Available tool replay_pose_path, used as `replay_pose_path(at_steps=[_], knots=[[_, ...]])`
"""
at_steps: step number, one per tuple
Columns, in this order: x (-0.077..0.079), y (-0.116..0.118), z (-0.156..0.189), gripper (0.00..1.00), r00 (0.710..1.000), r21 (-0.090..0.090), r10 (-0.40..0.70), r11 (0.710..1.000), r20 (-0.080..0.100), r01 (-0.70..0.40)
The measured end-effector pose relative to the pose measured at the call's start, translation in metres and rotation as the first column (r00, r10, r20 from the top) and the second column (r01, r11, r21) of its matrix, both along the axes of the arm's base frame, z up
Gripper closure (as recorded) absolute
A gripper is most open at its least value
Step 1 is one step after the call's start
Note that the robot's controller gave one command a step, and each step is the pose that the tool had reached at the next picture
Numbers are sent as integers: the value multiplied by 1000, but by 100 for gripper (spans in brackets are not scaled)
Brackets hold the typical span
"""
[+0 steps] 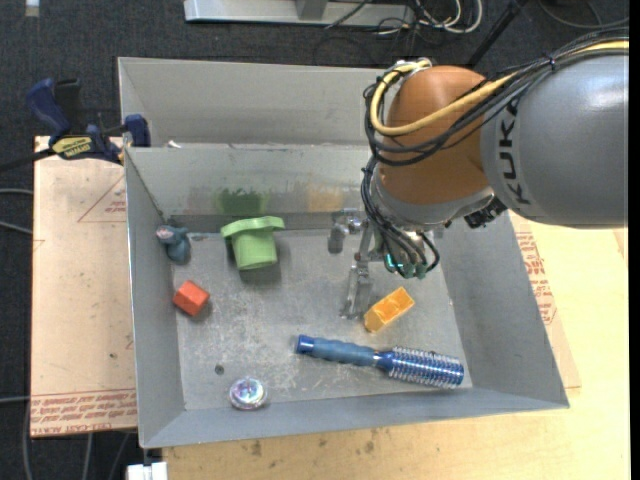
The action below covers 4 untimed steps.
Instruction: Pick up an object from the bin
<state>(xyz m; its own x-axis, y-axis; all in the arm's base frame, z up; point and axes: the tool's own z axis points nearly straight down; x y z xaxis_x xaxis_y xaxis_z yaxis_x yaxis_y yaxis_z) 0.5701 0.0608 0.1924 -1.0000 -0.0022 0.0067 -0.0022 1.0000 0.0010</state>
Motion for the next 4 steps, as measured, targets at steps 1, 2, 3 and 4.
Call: replay_pose_path(at_steps=[1, 2, 3, 4], knots=[[-52, 2, -127, 0, 999, 0, 50, 999, -1, -50], [-49, 2, -122, 100, 999, 1, 50, 999, 7, -50], [-51, -3, 0, 100, 997, -1, 71, 997, 15, -71], [-47, -8, 30, 100, 911, -2, 411, 911, 12, -411]])
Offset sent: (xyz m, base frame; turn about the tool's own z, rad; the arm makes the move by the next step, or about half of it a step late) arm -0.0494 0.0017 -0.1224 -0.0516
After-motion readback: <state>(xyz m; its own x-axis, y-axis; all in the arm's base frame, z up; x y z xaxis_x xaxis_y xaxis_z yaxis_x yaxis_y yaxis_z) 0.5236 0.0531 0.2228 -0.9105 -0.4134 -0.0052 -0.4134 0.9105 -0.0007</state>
